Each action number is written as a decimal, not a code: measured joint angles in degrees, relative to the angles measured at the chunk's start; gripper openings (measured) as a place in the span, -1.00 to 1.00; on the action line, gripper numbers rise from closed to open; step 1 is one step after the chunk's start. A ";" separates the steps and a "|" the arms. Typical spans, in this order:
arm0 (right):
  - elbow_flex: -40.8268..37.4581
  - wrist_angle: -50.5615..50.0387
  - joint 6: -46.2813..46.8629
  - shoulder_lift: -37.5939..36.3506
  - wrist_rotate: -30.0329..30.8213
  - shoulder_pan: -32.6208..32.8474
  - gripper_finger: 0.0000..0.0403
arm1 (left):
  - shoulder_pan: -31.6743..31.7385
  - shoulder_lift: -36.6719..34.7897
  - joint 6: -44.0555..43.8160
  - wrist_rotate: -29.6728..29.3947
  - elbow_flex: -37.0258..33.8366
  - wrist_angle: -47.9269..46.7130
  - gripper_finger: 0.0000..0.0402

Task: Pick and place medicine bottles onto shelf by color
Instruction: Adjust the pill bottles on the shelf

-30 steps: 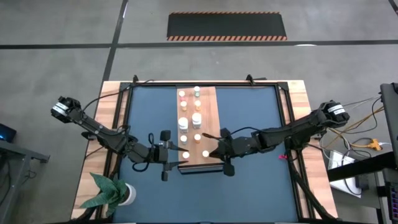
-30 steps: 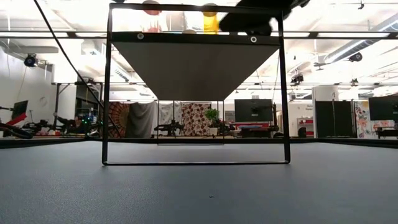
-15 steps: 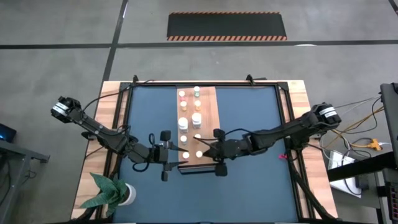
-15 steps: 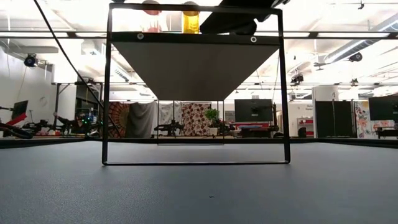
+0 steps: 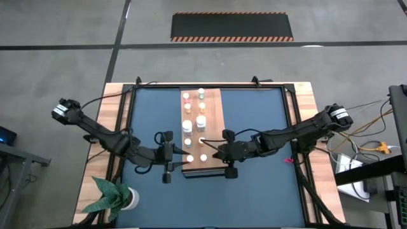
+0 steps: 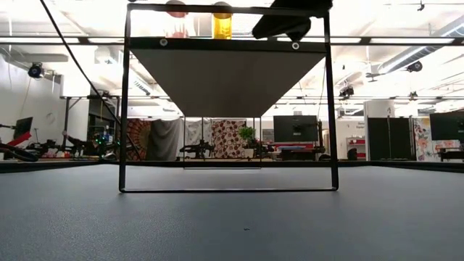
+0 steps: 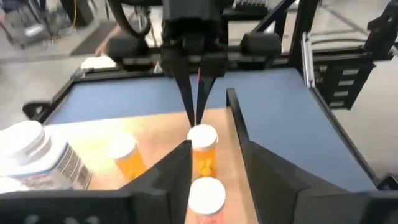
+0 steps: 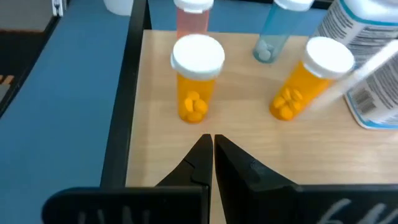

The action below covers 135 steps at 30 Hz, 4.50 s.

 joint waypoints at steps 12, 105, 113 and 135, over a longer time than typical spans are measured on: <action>-0.03 -2.17 -2.43 -0.94 3.08 2.02 -0.96 | 2.06 6.54 0.85 1.67 8.19 -12.81 -0.97; 2.75 -6.25 6.62 -7.23 7.56 4.62 -0.96 | 1.27 0.16 28.80 9.58 6.16 -7.95 -1.00; 13.51 -14.85 -4.01 -5.86 7.34 -3.37 -0.96 | 1.62 -10.82 34.12 3.62 -0.60 -7.98 -1.00; 11.54 -3.66 -15.56 -5.38 -8.05 -24.91 -0.58 | 1.84 -23.09 33.63 -0.92 -13.02 7.35 -1.00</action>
